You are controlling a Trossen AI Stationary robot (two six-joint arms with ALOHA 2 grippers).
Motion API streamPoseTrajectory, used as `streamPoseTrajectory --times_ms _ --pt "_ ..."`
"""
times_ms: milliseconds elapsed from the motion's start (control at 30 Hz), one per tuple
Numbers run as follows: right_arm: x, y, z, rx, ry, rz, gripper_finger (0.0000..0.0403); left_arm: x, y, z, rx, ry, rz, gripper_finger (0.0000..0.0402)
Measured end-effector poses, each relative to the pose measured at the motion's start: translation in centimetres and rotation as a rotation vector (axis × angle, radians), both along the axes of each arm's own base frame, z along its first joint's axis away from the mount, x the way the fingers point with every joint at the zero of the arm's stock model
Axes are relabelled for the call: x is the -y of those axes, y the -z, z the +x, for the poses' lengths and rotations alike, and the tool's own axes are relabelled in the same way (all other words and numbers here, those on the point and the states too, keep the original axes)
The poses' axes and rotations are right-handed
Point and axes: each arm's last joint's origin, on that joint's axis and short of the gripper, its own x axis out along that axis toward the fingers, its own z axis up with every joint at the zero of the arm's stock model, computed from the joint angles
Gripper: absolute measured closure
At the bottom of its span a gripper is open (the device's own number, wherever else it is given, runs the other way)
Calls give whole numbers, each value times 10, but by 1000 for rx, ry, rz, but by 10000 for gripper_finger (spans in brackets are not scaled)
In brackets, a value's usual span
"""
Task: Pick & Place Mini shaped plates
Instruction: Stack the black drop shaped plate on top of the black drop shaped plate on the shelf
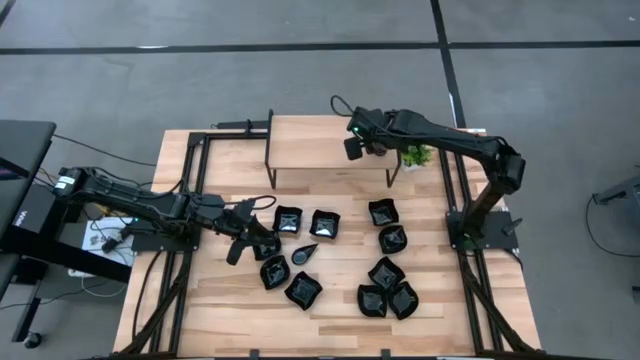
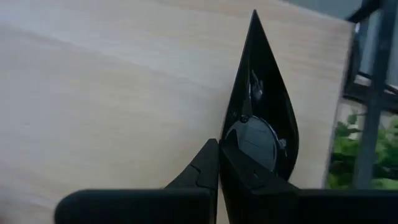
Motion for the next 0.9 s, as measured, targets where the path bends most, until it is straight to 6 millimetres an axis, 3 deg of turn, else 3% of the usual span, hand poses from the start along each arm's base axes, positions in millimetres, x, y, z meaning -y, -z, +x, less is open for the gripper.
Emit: streamPoseTrajectory --times_ms 467,900 --pt "-5 2 -3 -40 21 11 399 0 0 0 1 0 0 325" --pt "-3 2 -5 -58 35 15 347 0 0 0 1 0 0 325"
